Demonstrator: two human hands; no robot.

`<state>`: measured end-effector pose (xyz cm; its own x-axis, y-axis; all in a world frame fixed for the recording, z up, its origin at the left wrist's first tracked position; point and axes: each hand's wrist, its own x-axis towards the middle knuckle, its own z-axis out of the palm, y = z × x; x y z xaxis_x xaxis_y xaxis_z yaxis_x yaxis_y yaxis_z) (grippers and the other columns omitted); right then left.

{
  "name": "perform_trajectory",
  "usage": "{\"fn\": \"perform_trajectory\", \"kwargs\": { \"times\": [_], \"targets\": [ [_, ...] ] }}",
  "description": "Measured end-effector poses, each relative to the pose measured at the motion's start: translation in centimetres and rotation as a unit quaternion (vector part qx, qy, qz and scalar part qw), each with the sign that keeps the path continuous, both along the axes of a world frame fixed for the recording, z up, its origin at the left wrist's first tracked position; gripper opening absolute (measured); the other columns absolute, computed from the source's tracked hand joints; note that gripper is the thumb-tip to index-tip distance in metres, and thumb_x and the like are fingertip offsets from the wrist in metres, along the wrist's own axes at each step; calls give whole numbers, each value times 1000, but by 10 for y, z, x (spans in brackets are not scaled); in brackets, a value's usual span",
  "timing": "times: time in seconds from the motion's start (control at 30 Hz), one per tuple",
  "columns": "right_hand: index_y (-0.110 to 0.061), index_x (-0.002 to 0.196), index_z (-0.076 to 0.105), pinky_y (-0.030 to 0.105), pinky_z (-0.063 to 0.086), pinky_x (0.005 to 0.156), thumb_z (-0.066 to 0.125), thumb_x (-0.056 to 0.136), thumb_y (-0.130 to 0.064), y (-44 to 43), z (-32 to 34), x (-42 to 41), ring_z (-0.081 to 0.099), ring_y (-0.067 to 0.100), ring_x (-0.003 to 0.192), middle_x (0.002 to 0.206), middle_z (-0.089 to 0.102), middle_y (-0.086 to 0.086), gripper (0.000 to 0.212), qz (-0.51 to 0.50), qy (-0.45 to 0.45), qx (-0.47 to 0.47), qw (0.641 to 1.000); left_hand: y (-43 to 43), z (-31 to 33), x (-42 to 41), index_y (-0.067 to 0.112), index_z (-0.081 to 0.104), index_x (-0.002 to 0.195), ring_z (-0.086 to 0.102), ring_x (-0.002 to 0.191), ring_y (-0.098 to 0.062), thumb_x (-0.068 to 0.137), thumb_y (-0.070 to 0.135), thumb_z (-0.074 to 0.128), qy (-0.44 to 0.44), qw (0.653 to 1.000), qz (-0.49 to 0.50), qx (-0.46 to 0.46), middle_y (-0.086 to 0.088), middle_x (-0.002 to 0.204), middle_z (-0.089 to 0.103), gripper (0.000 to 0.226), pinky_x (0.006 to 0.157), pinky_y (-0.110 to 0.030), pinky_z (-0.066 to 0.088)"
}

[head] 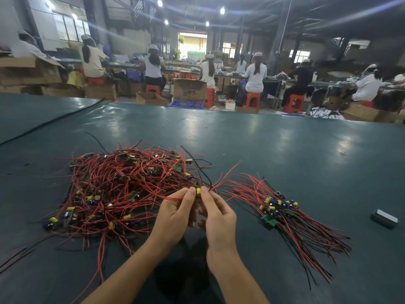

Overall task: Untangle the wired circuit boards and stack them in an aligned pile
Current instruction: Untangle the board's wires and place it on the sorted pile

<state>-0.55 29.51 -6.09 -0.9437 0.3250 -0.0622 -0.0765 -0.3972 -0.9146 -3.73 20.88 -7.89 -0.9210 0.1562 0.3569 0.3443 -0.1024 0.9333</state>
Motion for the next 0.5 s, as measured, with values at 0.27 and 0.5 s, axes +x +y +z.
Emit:
{"fn": "perform_trajectory", "kwargs": {
  "times": [0.27,0.5],
  "targets": [
    [-25,78,80,43,53,80,71,88,-36,5,-8,-4,68,34,89,87,76,9,17,-44,-31,-17,998,-2,0,-1,18,51,55,45,46,-9,102,16,42,10,999,29,-18,2,49,49,48,46,-20,40],
    [-25,70,79,39,53,67,81,78,-28,4,-10,-4,62,15,70,75,71,1,9,-19,-39,-7,999,-5,-2,-5,9,52,58,44,44,-12,103,13,43,35,997,39,-53,1,47,49,46,47,-24,40]
  ]
}}
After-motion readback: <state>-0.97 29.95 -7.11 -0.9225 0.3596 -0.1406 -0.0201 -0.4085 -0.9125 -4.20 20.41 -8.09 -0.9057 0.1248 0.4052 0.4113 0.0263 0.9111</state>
